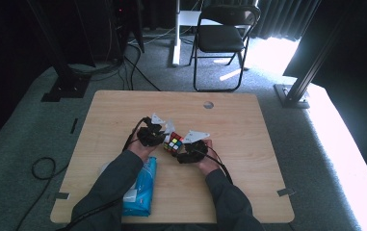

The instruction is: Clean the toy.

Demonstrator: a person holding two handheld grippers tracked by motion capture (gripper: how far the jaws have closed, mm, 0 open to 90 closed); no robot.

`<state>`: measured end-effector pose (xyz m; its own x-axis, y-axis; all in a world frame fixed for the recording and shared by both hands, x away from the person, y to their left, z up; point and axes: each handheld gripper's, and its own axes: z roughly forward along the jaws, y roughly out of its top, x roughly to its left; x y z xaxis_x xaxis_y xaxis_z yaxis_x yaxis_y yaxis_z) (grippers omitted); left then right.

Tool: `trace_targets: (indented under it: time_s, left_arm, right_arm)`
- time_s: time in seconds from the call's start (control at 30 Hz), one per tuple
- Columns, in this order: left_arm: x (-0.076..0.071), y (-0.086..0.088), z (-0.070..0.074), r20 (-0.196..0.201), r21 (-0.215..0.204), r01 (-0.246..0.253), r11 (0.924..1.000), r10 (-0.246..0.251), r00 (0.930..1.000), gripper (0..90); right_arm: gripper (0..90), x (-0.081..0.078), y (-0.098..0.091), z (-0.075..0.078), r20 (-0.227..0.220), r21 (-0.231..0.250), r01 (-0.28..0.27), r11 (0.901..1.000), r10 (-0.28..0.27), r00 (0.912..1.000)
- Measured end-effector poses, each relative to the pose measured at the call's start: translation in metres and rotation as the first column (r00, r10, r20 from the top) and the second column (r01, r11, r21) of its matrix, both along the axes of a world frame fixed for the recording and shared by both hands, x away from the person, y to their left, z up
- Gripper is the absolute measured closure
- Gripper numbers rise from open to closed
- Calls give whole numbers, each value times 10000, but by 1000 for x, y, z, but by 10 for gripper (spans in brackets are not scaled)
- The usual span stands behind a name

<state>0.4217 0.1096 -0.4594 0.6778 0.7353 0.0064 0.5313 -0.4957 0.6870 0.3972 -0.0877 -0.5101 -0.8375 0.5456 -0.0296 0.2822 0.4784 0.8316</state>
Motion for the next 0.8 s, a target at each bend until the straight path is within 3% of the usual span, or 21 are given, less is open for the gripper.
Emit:
trace_targets:
  time_s: [0.5,0.8]
  left_arm:
    - [4,-1,0,-39,-215,-44,9998,43,10000,825]
    - [2,0,-1,-111,14,114,9999,-113,9999,825]
  right_arm:
    - [341,-4,5,-2,41,-187,-261,9995,262,9996]
    - [341,-2,1,1,93,-141,-29,9999,30,10000]
